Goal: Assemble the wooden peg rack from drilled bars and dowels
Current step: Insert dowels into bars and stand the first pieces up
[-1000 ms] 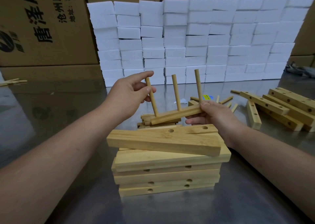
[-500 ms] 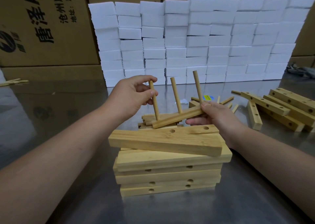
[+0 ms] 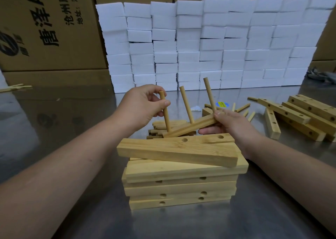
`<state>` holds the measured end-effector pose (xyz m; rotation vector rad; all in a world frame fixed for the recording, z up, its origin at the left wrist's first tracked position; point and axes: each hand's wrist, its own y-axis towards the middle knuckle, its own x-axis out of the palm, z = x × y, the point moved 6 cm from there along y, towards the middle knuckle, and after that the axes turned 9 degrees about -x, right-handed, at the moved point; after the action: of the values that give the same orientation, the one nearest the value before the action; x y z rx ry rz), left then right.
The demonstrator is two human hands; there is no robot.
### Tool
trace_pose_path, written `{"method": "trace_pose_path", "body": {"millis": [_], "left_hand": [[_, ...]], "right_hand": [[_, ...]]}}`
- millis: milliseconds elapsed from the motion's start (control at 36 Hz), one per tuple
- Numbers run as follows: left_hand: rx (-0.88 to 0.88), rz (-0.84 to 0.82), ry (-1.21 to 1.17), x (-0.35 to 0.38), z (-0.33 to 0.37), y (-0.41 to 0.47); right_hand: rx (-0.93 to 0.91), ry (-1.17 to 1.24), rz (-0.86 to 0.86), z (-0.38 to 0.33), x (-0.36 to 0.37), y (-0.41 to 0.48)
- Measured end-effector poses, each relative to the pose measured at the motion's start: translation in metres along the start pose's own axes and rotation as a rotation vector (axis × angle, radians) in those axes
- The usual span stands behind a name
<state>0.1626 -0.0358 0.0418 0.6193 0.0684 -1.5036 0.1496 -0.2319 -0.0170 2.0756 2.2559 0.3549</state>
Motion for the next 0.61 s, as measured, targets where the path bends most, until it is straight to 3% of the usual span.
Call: {"method": "trace_pose_path", "body": {"millis": [611], "left_hand": [[0.023,0.064,-0.048,-0.0077,0.0029,0.0027]], "right_hand": [[-0.014,0.077,0.051,0.0021,-0.0055,0.0057]]}}
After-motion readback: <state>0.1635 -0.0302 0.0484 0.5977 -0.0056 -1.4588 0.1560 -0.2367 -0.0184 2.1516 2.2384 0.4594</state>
